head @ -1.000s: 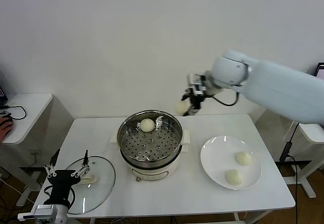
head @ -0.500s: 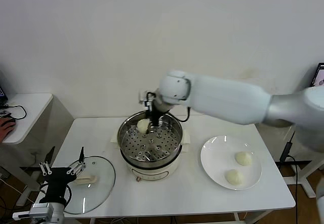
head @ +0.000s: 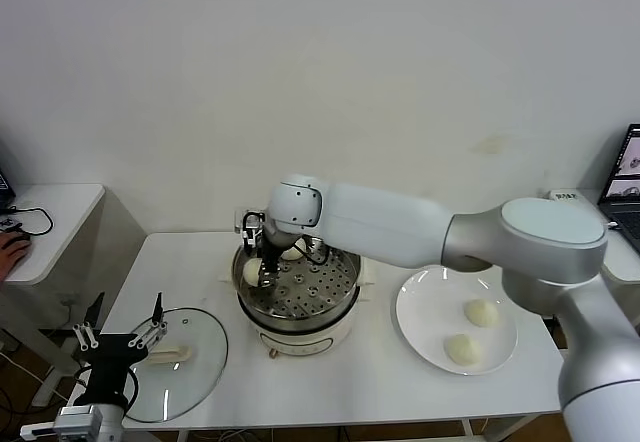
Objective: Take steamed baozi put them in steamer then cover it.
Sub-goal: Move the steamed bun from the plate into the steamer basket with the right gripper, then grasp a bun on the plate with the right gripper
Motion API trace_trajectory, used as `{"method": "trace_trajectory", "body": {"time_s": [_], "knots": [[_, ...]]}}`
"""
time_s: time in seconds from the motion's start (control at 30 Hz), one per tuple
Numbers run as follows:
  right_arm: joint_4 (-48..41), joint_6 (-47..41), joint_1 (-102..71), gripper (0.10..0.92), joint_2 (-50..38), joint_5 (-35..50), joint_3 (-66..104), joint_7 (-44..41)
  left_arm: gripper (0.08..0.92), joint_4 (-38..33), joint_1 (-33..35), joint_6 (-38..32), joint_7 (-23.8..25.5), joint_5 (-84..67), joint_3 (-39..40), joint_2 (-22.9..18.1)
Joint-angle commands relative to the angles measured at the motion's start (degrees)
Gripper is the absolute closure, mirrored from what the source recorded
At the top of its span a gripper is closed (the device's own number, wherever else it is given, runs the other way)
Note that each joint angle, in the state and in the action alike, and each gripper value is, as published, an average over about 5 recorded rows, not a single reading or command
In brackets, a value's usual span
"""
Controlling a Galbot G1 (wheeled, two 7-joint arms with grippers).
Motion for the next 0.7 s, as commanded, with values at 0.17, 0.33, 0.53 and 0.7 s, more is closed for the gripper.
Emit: {"method": "trace_trajectory", "body": {"time_s": [0.17, 0.33, 0.53, 0.7], "knots": [[-3.60, -0.03, -1.38, 0.296, 2.24, -2.96, 0.29, -1.46, 0.177, -0.18, 0.19, -0.10, -0.02, 0.04, 0.01, -0.06], [-0.12, 0.76, 2.68, 0.209, -1.30, -3.66, 0.39, -5.19, 0.177, -0.49, 0.23, -0.03, -0.01, 0.04, 0.12, -0.07], [8.81, 5.51, 13.96, 0.203, -11.22, -6.52, -0.78, -14.35, 0.177, -0.87, 0.15, 0.13, 0.04, -0.05, 0.37, 0.04], [19.35, 10.75, 22.87, 0.203, -24.34, -8.82, -3.90, -21.15, 0.177, -0.85, -0.22, 0.31, 0.06, -0.17, 0.71, 0.34]]}}
